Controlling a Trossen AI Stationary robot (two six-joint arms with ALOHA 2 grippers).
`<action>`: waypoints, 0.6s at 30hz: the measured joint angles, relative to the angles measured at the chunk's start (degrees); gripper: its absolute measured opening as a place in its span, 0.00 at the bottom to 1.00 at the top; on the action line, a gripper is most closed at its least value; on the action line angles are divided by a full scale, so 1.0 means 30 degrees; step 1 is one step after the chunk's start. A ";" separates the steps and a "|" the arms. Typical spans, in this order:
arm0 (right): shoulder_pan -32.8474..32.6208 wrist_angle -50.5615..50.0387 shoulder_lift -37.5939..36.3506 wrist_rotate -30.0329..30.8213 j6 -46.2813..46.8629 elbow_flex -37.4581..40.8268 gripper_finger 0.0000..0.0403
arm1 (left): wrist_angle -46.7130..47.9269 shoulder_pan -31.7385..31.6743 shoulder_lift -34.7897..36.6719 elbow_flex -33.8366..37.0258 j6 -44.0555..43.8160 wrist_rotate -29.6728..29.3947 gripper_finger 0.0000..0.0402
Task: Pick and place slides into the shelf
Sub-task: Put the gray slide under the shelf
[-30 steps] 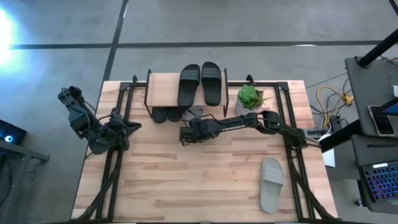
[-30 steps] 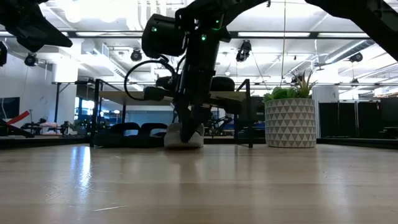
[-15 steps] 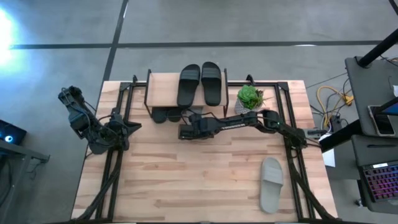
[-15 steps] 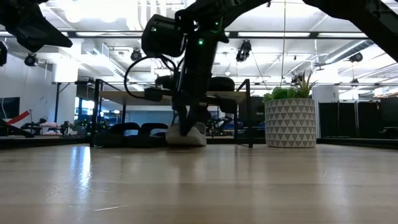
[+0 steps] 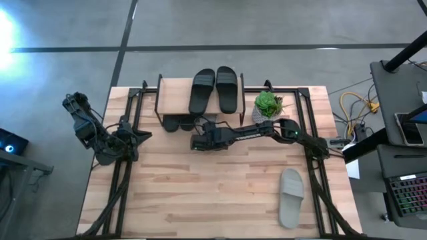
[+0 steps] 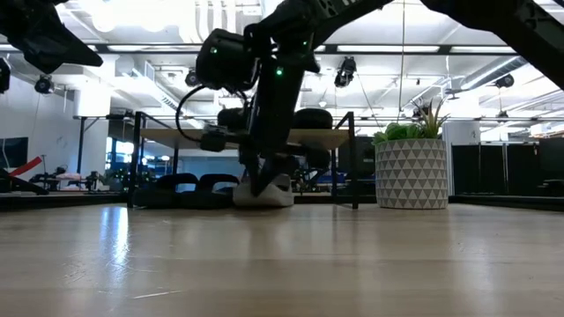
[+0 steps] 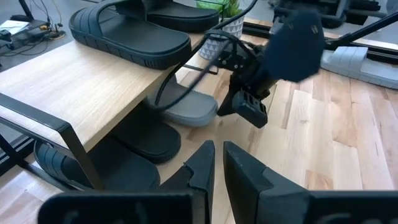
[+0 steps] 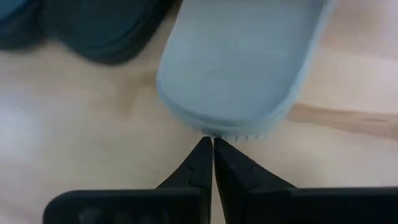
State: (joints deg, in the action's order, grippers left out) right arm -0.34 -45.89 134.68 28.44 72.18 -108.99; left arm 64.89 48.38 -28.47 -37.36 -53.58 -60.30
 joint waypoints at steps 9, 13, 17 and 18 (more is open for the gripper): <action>-0.0365 -0.0776 -0.0089 0.2118 0.0779 0.0007 0.02 | -0.0056 0.0000 -0.0251 0.0042 0.0058 -0.0002 0.05; -0.0265 -0.0367 -0.0097 0.1666 -0.0049 0.0007 0.02 | -0.0060 0.0002 -0.0460 0.0049 0.0066 0.0002 0.05; -0.0458 -0.0644 -0.0097 0.0665 -0.0176 -0.0180 0.02 | -0.0058 0.0007 -0.0597 0.0049 0.0087 0.0003 0.05; -0.0621 -0.0623 -0.0097 0.0608 -0.0208 -0.0324 0.02 | -0.0060 0.0007 -0.0614 0.0049 0.0087 0.0009 0.05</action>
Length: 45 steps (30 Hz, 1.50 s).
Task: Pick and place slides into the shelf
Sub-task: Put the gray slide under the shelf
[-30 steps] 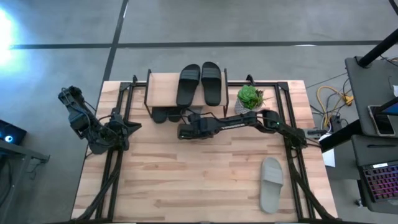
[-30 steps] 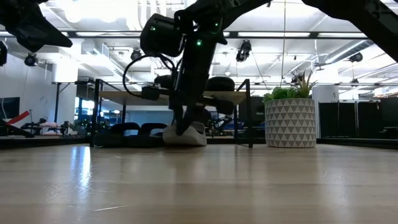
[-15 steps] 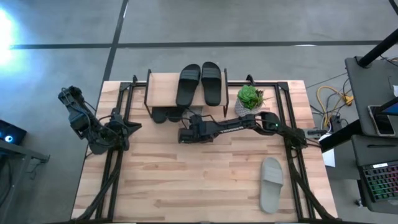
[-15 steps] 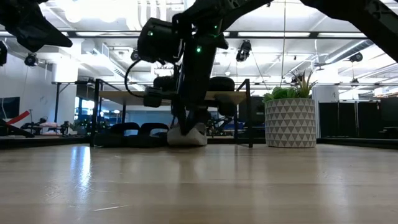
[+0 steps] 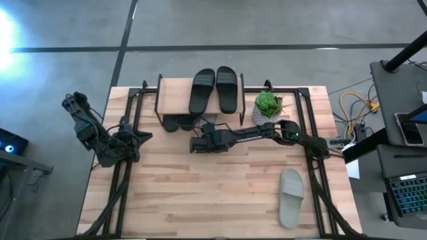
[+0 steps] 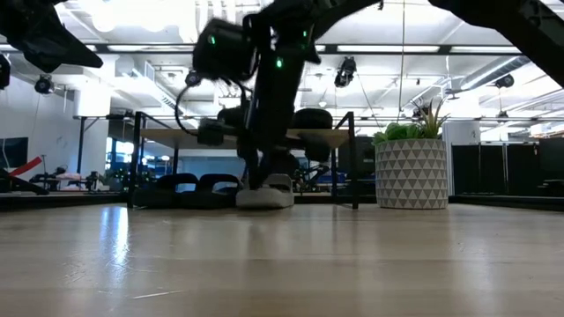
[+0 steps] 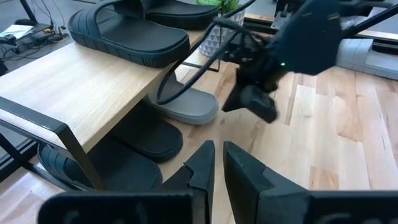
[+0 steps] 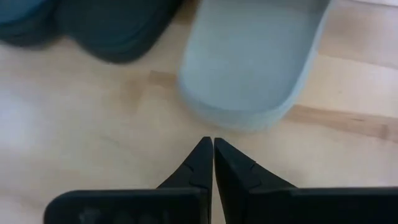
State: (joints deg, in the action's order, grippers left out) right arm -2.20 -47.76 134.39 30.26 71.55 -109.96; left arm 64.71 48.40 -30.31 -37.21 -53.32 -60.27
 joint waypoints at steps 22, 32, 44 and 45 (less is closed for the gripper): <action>-0.4447 -0.0761 0.0226 0.2657 0.6267 -0.0040 0.02 | -0.0106 -0.0003 -0.1066 0.0026 0.0554 -0.0007 0.05; -0.8829 -1.0295 -0.0029 -0.3524 1.4665 -0.0754 0.02 | -0.0549 -0.0005 -0.2182 0.0029 0.0430 0.0000 0.05; -1.2909 -1.3498 -0.0029 -1.2788 1.9927 -0.0538 0.02 | -0.2962 0.0000 -0.2352 0.0007 0.0402 0.1555 0.05; -1.3042 -1.4037 -0.0029 -1.2807 1.9707 -0.0576 0.02 | -0.3121 0.0000 -0.2361 -0.0034 0.0398 0.1673 0.05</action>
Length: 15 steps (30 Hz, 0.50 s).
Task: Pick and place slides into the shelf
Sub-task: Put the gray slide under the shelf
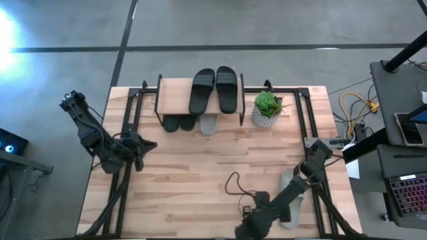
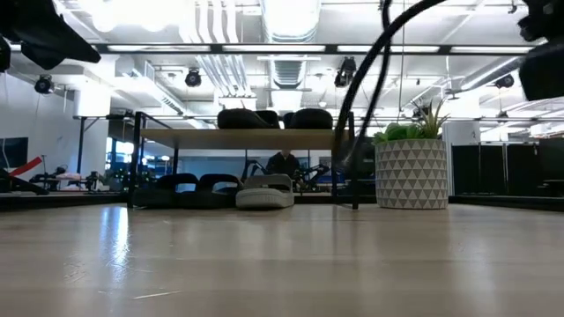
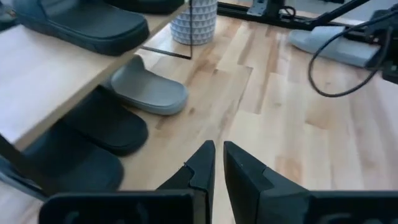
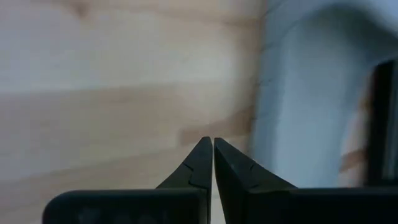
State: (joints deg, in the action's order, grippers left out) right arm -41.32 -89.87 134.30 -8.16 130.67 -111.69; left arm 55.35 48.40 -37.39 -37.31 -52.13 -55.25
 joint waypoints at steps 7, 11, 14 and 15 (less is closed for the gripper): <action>-0.0071 -0.0056 -0.1614 0.0451 -0.2933 -0.0122 0.08 | -0.1799 -0.0006 -0.0008 -0.0340 0.0004 0.0353 0.05; -0.0761 -0.0043 -0.2455 0.1096 -0.4394 0.0219 0.21 | -0.2758 -0.0007 -0.0369 -0.0425 0.0010 0.0389 0.09; -0.1644 -0.0071 -0.2977 0.1472 -0.6892 0.0823 0.32 | -0.3123 -0.0007 -0.0607 -0.0425 0.0007 0.0704 0.12; -0.2031 -0.0112 -0.3014 0.1534 -0.7779 0.1076 0.35 | -0.3312 -0.0007 -0.0677 -0.0425 0.0004 0.0895 0.14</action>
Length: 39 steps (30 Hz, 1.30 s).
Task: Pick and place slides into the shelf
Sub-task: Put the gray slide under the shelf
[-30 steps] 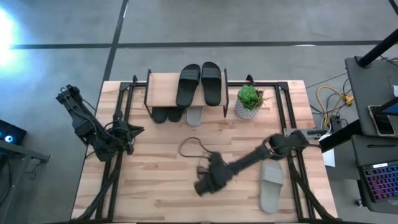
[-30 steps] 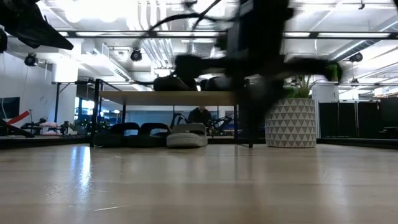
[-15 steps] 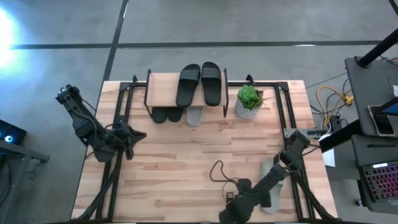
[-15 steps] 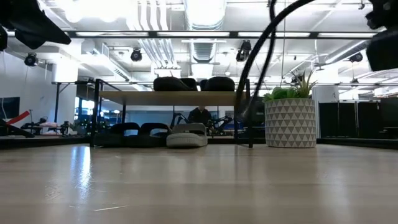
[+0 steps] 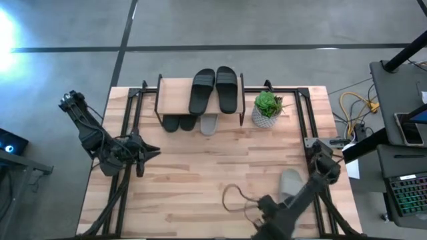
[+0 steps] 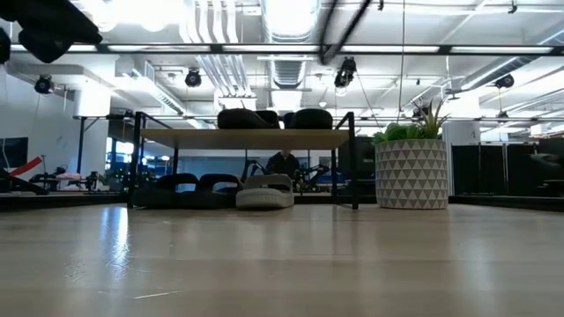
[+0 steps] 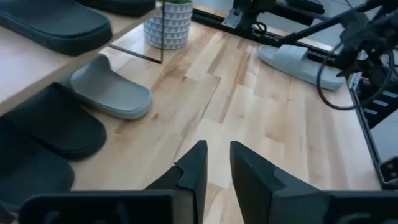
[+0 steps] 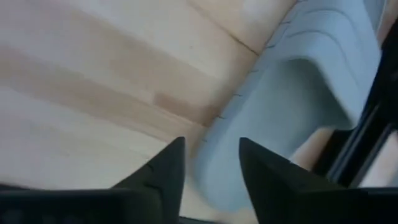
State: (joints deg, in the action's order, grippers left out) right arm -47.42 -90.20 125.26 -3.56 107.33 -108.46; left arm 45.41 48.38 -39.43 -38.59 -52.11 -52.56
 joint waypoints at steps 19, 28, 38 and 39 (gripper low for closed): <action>-0.3198 0.0035 -0.2845 0.1649 -0.1253 0.7550 0.45 | -0.1656 -0.0884 -0.3786 0.0141 -0.0059 -0.0130 0.19; -0.3023 0.1845 -0.5742 0.0610 -0.0612 1.0765 0.45 | -0.2283 -0.1381 -0.4923 0.0087 -0.0075 -0.0100 0.19; -0.3111 0.4136 -0.4751 0.0701 -0.4459 1.0265 0.45 | -0.2500 -0.1893 -0.4413 0.0168 -0.0039 -0.0079 0.19; -0.3115 0.4148 -0.4516 0.0709 -0.4925 1.0274 0.45 | -0.2500 -0.1981 -0.4412 0.0168 -0.0016 -0.0107 0.19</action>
State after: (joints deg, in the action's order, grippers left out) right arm -56.76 -77.76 111.71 -1.43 92.56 -77.64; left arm 37.91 42.44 -52.66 -38.09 -52.16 -52.89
